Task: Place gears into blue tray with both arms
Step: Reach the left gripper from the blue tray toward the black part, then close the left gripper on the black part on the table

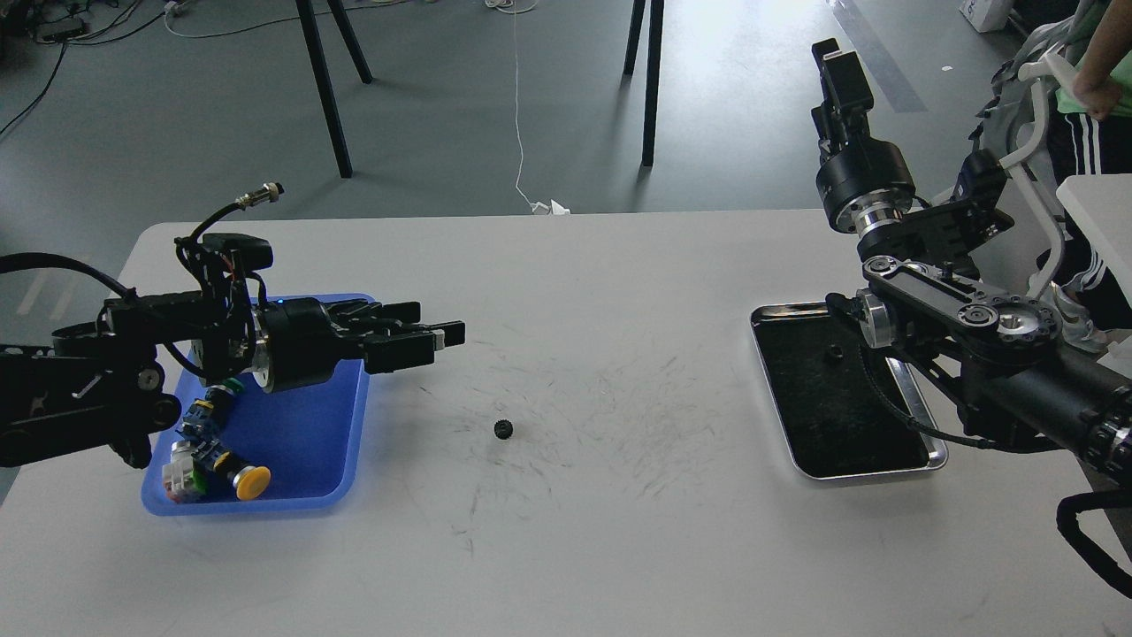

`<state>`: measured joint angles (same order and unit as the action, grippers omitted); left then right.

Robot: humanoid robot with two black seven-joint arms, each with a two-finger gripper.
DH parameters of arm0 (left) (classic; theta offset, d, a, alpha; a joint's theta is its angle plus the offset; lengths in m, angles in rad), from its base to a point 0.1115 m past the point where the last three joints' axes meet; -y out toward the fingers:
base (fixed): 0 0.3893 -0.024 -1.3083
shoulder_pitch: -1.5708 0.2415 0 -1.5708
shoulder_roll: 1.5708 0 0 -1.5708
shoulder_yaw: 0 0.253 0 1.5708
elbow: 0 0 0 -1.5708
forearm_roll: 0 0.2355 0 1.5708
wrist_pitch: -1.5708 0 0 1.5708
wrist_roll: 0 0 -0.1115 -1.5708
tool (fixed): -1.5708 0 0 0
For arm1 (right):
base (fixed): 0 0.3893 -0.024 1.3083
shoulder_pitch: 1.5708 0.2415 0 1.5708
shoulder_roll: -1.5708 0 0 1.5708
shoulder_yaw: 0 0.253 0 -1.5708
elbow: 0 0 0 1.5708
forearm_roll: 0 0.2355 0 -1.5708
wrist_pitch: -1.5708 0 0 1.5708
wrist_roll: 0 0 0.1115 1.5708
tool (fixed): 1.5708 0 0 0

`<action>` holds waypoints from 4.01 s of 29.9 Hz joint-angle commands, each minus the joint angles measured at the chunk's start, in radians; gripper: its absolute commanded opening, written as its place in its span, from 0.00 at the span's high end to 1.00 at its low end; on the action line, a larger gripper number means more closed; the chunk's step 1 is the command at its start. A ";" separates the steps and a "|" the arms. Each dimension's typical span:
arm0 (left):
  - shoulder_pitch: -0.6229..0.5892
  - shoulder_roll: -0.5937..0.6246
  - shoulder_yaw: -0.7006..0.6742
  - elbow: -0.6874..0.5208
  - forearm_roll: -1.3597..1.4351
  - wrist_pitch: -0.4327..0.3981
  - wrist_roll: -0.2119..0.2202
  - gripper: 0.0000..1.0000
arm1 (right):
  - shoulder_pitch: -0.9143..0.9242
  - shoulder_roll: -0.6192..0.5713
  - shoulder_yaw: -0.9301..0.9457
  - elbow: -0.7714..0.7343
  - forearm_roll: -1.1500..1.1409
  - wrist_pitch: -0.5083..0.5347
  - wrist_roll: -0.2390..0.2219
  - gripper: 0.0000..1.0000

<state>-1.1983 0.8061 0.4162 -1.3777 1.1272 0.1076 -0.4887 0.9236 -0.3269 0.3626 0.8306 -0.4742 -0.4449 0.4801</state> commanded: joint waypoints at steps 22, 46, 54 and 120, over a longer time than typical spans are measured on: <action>-0.018 -0.140 0.134 0.112 0.428 0.132 0.000 0.15 | -0.083 -0.072 0.131 0.019 0.146 0.064 0.000 0.05; 0.060 -0.292 0.226 0.312 0.477 0.245 0.000 0.36 | -0.147 -0.090 0.173 0.056 0.160 0.133 0.009 0.05; 0.100 -0.301 0.225 0.351 0.490 0.262 0.000 0.36 | -0.158 -0.098 0.171 0.076 0.160 0.141 0.009 0.05; 0.157 -0.450 0.214 0.508 0.482 0.340 0.000 0.61 | -0.164 -0.109 0.150 0.074 0.154 0.149 0.009 0.05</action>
<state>-1.0421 0.3558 0.6374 -0.8765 1.6105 0.4476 -0.4890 0.7593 -0.4356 0.5108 0.9045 -0.3205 -0.2960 0.4887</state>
